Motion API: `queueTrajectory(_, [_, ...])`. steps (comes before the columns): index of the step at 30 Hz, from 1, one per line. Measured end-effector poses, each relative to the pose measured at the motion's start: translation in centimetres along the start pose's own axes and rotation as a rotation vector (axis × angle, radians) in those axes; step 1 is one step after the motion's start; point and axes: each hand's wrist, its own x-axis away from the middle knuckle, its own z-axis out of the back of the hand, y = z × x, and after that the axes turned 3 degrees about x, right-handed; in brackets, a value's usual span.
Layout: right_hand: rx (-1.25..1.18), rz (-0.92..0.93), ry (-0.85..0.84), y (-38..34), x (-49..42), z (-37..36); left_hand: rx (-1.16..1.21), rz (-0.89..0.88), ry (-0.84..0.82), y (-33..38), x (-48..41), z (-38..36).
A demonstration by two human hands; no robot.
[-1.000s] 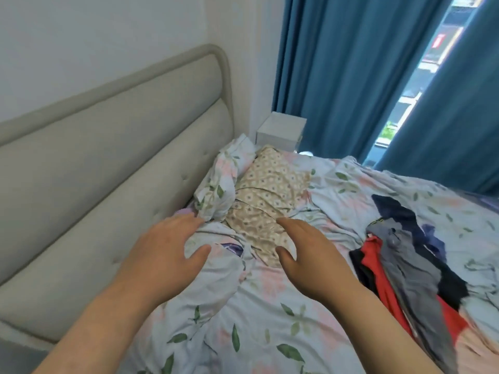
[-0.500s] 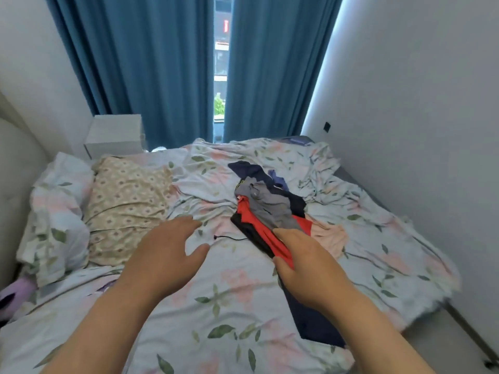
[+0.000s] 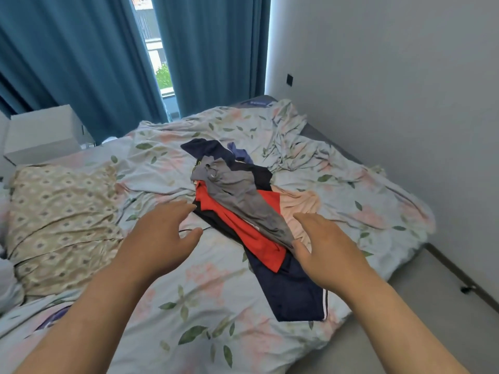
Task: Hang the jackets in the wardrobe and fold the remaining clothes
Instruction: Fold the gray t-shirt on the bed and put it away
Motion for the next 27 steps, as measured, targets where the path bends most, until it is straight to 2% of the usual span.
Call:
queueTrajectory(5, [-0.107, 0.013, -0.063, 4.8, -4.6, -2.4, -0.032, 0.065, -0.039, 1.7, -4.7, -3.6])
queueTrajectory(17, [-0.262, -0.014, -0.147, 9.2, -11.5, -6.1, 0.028, 0.125, -0.095, 1.8, -12.5, -9.4])
queueTrajectory(22, [-0.306, -0.012, -0.164, 9.3, -17.2, -9.6, 0.029, 0.140, -0.126, -1.3, -16.3, -11.7])
queueTrajectory(27, [-0.321, -0.004, -0.233, 9.2, -24.9, -16.3, 0.085, 0.189, -0.105, -7.1, -23.7, -15.4])
